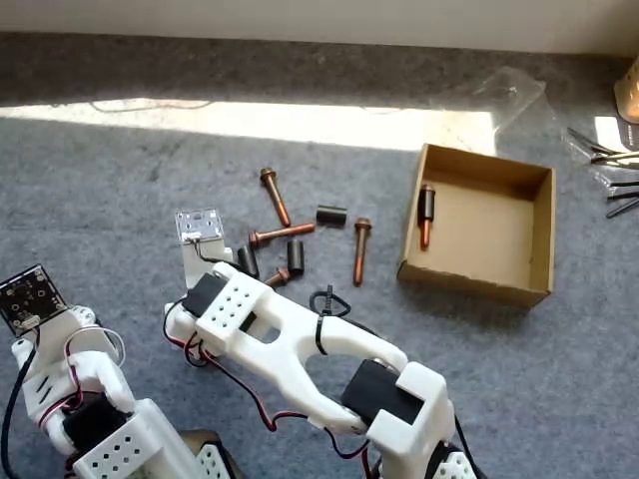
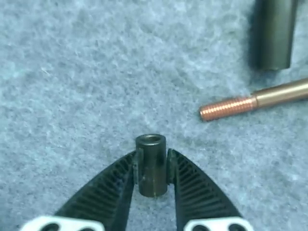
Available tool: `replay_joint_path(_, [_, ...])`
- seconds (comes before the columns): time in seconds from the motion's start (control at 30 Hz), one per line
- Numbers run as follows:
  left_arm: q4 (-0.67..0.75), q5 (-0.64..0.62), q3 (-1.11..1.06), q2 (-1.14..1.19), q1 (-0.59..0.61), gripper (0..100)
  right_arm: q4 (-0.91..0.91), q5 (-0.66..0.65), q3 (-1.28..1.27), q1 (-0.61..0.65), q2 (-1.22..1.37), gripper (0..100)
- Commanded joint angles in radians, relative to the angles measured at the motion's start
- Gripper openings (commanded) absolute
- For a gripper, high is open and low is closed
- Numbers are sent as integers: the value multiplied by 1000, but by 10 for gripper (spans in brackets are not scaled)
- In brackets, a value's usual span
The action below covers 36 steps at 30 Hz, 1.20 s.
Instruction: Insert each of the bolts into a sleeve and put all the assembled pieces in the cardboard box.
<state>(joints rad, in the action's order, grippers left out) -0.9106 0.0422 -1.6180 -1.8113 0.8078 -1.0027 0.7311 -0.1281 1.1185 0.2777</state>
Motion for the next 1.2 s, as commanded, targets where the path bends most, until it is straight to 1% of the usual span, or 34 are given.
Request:
replay_joint_path(0.0, [14,2,7,-16,4,18,16,6,2,-18,-8,70])
replay_joint_path(0.23, [14,2,5,-16,4,18,12,12,-1,-19,5,70])
replay_joint_path(0.53, [18,2,-7,-16,4,18,8,6,10,-19,179,70])
replay_joint_path(1.17, [18,2,-7,-16,4,18,-4,5,8,-19,185,70])
